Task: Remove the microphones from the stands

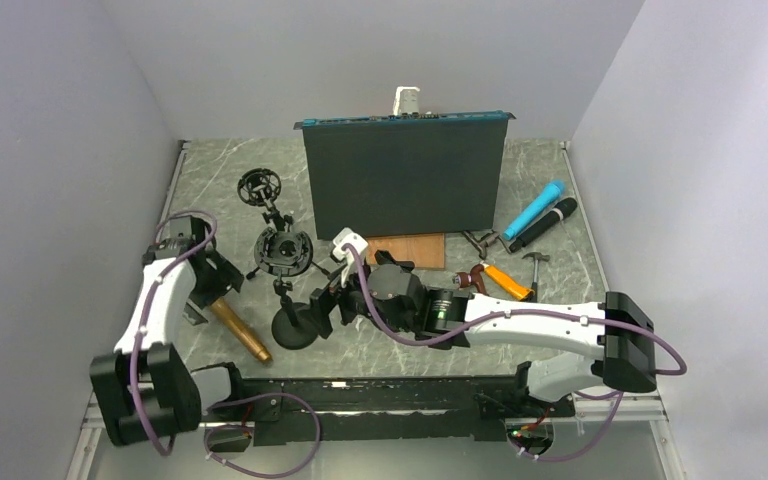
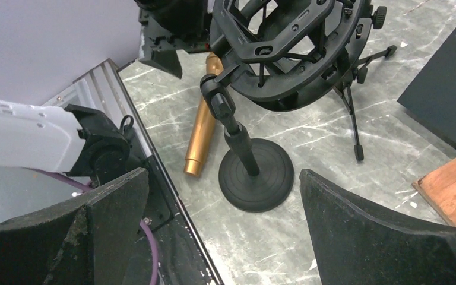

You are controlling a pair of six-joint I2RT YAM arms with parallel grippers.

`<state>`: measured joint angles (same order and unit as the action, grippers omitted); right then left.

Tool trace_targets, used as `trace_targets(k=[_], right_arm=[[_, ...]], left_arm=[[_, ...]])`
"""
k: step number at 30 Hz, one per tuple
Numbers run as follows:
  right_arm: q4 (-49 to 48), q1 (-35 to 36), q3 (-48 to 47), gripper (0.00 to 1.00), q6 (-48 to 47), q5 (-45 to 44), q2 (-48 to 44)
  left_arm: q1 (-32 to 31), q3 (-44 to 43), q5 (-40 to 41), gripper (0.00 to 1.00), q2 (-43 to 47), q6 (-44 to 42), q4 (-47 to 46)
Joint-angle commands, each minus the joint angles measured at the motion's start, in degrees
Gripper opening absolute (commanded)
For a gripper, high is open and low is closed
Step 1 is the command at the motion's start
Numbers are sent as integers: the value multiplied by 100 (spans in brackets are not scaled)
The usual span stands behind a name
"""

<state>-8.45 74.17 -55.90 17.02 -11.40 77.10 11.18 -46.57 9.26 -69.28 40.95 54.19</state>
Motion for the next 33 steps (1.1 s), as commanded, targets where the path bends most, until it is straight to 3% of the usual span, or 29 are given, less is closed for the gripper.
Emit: trace_targets(k=[1, 4, 9, 16, 20, 23, 28, 33], right_arm=[[200, -68, -436, 100, 289, 95, 99], [256, -237, -533, 100, 563, 339, 159], [324, -588, -690, 98, 992, 840, 309], [259, -679, -1009, 82, 1513, 1093, 676], [-24, -684, -958, 67, 1841, 1092, 797], [-101, -679, -1022, 64, 1964, 1113, 928], [-227, -684, -1016, 59, 2130, 1020, 1006], [-276, -682, -1028, 57, 2174, 985, 1022]], left_arm=[[16, -299, -448, 95, 993, -430, -35], [3, -323, -1296, 99, 1858, -841, -341], [6, -426, -2441, 97, 2936, -1259, -779], [7, -562, -2578, 94, 3722, -1281, -874], [7, -457, -2717, 92, 4043, -1155, -991], [7, -356, -3087, 91, 4272, -1180, -1145], [-1, -212, -3866, 84, 4332, -1280, -1274], [-121, 215, -4658, 65, 4414, -1220, -1699]])
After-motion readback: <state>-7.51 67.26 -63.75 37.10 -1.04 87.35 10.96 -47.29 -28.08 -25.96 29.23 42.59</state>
